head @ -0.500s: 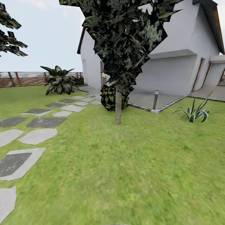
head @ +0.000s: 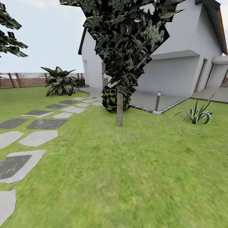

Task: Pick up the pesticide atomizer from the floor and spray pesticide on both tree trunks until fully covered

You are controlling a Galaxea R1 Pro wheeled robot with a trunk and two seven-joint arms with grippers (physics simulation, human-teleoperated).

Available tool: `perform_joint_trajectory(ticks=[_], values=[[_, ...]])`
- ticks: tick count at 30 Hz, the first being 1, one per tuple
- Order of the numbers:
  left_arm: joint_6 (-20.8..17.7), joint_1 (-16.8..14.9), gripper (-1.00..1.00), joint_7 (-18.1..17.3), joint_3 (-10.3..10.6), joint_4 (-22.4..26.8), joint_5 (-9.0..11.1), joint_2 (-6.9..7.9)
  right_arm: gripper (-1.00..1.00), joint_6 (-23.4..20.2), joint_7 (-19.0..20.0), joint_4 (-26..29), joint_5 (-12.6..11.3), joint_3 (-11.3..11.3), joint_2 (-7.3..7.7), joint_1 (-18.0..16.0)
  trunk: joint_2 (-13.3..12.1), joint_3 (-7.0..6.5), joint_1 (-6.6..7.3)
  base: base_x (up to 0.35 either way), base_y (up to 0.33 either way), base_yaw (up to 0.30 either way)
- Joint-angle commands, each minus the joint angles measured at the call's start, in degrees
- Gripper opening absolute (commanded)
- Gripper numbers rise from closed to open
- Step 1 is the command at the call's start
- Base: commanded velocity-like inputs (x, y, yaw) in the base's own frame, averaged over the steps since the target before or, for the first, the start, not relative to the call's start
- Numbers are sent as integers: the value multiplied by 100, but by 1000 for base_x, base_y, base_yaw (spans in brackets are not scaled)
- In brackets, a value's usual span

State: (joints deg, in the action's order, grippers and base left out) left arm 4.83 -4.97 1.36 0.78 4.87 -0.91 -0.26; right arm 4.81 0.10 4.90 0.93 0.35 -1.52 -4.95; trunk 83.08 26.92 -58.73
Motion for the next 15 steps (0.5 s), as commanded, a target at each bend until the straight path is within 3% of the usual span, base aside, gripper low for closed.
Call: perform_joint_trajectory(ticks=[1, 4, 15], values=[[33, -33, 100, 5, -3, 33, 4, 6, 100, 33, -9, 33, -2, -6, 17, -33, 0, 0, 0, 140, -99, 0], [130, -133, 100, 12, -7, 131, 67, 35, 100, 130, -31, 131, -11, -23, 101, -132, 0, 0, 0, 191, -171, 0], [484, -417, 100, 13, -8, 487, 169, 69, 100, 483, -23, 491, -5, -26, 145, -495, 0, 0, 0, 152, -248, 0]])
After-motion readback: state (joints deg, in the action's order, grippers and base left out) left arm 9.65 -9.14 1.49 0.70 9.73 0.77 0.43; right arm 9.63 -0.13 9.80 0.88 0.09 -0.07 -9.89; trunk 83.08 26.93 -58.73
